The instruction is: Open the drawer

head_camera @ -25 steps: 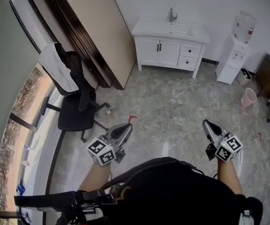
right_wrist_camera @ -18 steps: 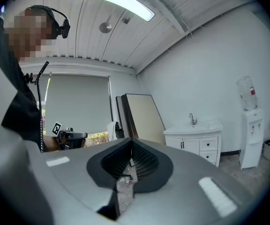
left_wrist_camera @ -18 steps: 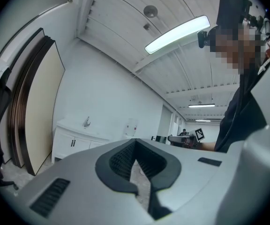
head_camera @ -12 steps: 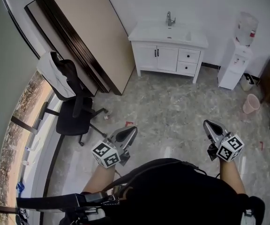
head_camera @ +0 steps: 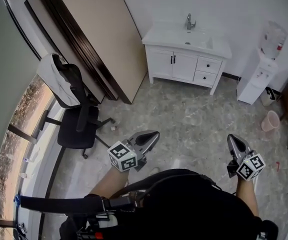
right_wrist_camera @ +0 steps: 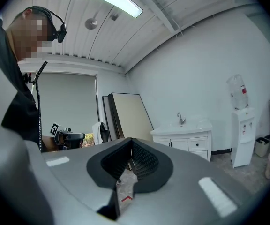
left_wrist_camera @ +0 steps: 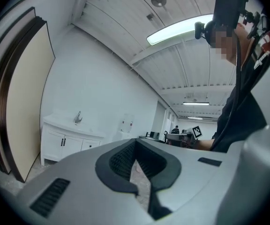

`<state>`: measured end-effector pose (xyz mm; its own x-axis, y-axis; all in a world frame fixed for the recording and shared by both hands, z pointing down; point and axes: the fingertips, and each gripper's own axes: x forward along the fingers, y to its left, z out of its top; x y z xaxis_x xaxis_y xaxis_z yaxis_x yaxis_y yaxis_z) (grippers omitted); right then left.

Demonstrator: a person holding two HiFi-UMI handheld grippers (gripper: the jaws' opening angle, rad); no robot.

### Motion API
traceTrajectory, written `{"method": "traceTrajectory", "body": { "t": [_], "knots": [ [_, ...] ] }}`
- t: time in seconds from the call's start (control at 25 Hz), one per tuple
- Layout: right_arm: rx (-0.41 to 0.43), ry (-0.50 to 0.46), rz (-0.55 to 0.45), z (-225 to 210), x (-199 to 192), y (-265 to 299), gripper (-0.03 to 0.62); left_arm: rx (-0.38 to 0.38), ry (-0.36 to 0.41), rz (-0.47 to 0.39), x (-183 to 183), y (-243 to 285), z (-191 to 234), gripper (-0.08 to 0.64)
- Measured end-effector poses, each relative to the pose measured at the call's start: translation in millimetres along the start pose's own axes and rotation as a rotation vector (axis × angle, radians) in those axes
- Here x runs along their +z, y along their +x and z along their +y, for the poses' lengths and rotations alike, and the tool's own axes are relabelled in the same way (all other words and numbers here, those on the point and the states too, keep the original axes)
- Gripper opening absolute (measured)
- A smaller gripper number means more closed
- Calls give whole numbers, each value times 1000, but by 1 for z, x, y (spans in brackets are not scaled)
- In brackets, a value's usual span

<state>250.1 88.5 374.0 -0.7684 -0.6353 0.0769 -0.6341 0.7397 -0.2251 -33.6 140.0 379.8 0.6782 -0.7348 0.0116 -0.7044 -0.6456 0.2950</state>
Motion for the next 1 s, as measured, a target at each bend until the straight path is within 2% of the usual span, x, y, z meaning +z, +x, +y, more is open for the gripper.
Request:
{"method": "traceTrajectory", "body": {
  "t": [0.32,0.6,0.8,1.0],
  "knots": [
    [-66,11,-32,-1,18,112,3,-93,24,37,50,20,115,-6],
    [-75,10,-17,0,17,190,3,-102,20,52,64,16,193,-6],
    [-59,5,-1,-12,18,215,3,-84,4,50,64,26,219,-6],
    [-43,41,-9,-58,19,223,3,-52,15,57,63,56,226,-6]
  ]
}}
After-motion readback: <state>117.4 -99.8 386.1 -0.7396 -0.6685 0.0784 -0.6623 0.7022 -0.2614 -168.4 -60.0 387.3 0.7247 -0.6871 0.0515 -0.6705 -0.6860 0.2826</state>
